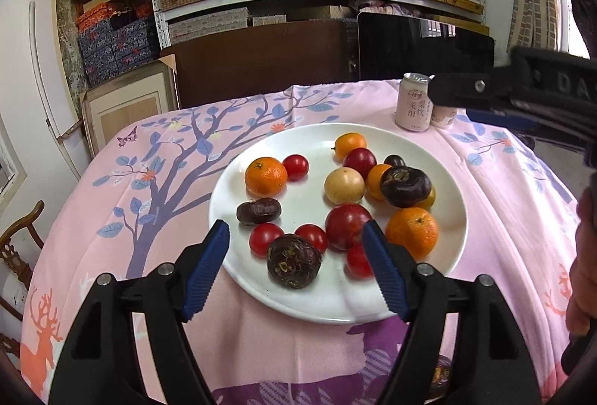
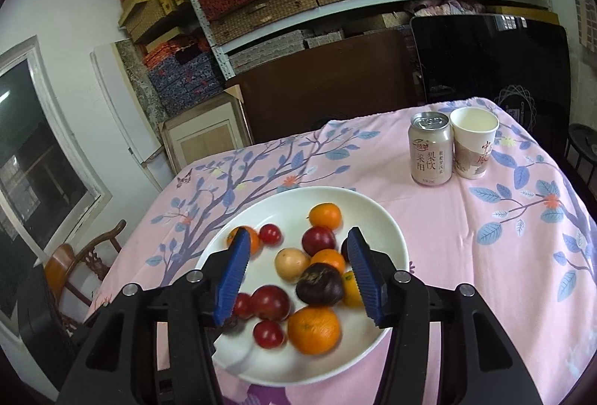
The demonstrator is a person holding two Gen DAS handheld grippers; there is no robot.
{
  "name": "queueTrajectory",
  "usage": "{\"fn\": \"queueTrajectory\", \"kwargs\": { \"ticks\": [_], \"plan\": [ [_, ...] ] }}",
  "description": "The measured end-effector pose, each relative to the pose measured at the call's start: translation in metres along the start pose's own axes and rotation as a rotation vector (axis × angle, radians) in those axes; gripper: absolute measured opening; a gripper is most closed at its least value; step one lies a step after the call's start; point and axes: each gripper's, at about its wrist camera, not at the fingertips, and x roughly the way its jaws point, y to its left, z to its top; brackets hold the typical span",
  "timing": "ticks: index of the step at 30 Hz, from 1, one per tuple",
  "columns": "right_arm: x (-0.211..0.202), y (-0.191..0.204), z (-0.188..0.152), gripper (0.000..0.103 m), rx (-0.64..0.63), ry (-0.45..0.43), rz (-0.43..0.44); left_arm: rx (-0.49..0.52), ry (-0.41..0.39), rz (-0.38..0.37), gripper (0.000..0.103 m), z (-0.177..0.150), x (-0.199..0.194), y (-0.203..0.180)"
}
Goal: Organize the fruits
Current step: 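Move both open tools back toward the remaining fruit, then grasp a small yellow pepino with the left tool while the right tool grasps a mandarin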
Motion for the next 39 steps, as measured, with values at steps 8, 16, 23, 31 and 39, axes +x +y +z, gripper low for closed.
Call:
{"fn": "queueTrajectory", "kwargs": {
  "ticks": [8, 16, 23, 31, 39],
  "plan": [
    [-0.045, 0.021, -0.049, 0.064, -0.116, -0.033, -0.056, -0.022, -0.016, -0.016, 0.078, -0.010, -0.026, 0.005],
    [-0.084, -0.010, -0.112, 0.075, -0.049, -0.009, -0.109, -0.072, 0.030, 0.026, 0.085, -0.064, -0.063, 0.035],
    [-0.107, -0.033, -0.137, 0.077, 0.024, -0.017, -0.114, -0.046, 0.103, -0.006, 0.086, -0.113, -0.084, 0.034],
    [-0.105, -0.036, -0.139, 0.077, 0.027, -0.005, -0.108, 0.012, 0.180, -0.088, 0.068, -0.131, -0.077, 0.021],
    [-0.103, -0.036, -0.140, 0.077, 0.023, 0.006, -0.111, 0.015, 0.240, -0.193, 0.033, -0.131, -0.063, 0.017]
  ]
}}
